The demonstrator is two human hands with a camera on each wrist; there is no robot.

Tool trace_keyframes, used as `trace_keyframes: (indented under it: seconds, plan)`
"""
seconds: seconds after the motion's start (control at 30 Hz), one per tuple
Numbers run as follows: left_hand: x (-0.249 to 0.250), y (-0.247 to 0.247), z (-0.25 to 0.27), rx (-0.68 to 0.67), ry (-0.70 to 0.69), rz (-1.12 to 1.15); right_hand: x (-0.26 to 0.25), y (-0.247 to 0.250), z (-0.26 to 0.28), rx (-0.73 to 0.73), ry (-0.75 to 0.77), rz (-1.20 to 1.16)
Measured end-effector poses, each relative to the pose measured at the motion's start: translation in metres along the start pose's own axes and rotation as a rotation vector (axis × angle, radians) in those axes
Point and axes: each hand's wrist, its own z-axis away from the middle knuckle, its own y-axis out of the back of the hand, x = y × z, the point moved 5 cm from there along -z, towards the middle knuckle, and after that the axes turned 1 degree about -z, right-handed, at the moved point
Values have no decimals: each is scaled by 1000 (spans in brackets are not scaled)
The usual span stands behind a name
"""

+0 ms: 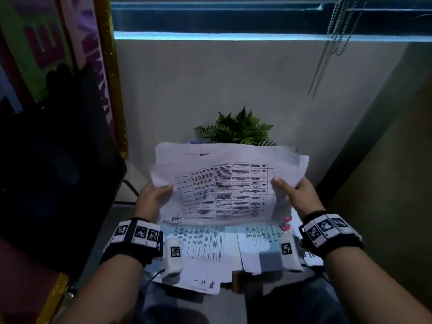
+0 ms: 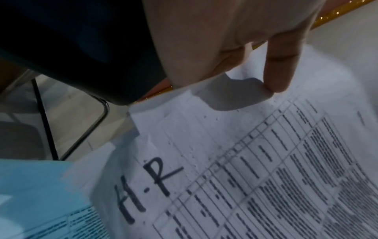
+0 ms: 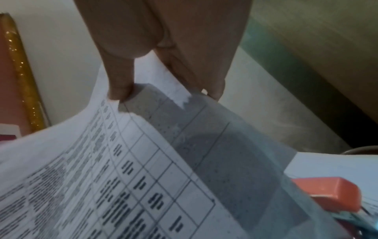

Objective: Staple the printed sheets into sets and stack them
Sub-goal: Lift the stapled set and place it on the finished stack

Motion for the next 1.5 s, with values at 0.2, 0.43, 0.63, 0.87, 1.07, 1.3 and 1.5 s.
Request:
trace_keyframes:
  seconds: [0.2,0.43,0.63,0.87,1.07,1.3,1.5]
  plan:
    - [-12,7,-4,76,-64,-124,15,5,5,176,21,61]
    - [-33,17,-3,195,-136,-283,21,-8,12,55,44,257]
    - [-22,14,-7,269,-163,-272,15,-11,11,-5,61,316]
    - [-8,7,-11,153,-141,-73,11,-2,12,168,94,56]
    - [-7,7,-16,88,-149,-116,19,-13,9,18,56,-31]
    - [-16,12,-25,205,-200,-384,26,-4,-8,270,63,151]
    - [-40,20,-40,234,-60,-475,47,-2,-25,277,-17,331]
